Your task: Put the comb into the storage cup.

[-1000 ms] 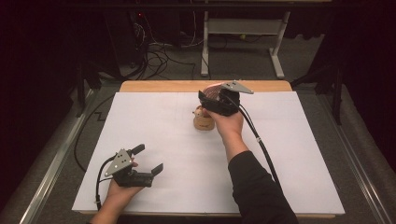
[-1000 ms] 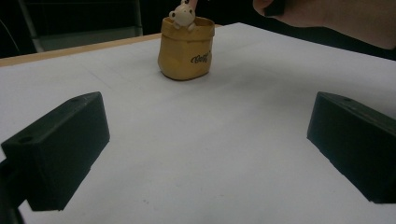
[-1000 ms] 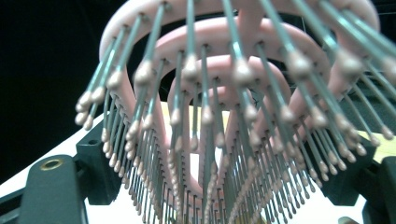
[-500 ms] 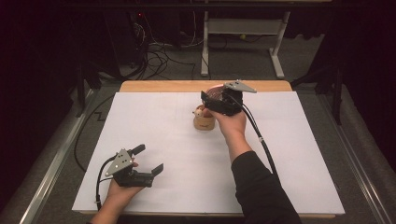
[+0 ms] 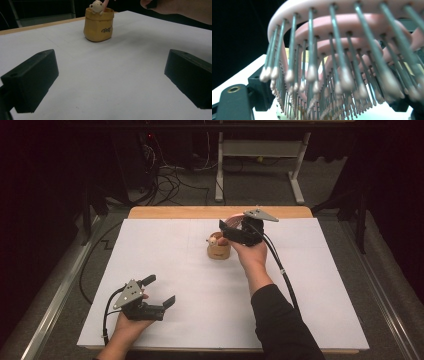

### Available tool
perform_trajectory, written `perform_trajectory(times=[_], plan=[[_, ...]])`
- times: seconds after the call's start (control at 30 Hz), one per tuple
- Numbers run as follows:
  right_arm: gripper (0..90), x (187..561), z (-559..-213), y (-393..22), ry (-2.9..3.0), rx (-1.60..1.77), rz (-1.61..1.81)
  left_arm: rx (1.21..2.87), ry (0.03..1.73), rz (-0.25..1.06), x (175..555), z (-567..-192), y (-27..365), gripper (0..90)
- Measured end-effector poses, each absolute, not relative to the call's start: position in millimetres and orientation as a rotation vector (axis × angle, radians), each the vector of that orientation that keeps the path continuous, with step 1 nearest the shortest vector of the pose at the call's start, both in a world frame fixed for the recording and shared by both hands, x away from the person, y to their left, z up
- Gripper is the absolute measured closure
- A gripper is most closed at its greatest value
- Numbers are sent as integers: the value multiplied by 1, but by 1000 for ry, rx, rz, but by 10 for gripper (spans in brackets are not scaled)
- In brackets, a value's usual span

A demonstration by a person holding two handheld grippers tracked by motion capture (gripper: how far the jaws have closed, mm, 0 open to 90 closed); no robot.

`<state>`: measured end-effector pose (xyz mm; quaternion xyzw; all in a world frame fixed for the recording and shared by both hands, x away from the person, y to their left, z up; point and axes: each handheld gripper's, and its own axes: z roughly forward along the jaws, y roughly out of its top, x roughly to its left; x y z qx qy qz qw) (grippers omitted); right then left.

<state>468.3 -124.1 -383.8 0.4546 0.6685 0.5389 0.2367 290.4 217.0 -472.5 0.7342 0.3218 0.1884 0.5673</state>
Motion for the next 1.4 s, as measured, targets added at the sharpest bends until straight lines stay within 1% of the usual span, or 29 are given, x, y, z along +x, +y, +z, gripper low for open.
perform_trajectory(times=[1.4], plan=[[113, 463, -400, -149, 1846, 1297, 1467, 1728, 755, 443, 291, -473, 216, 0]])
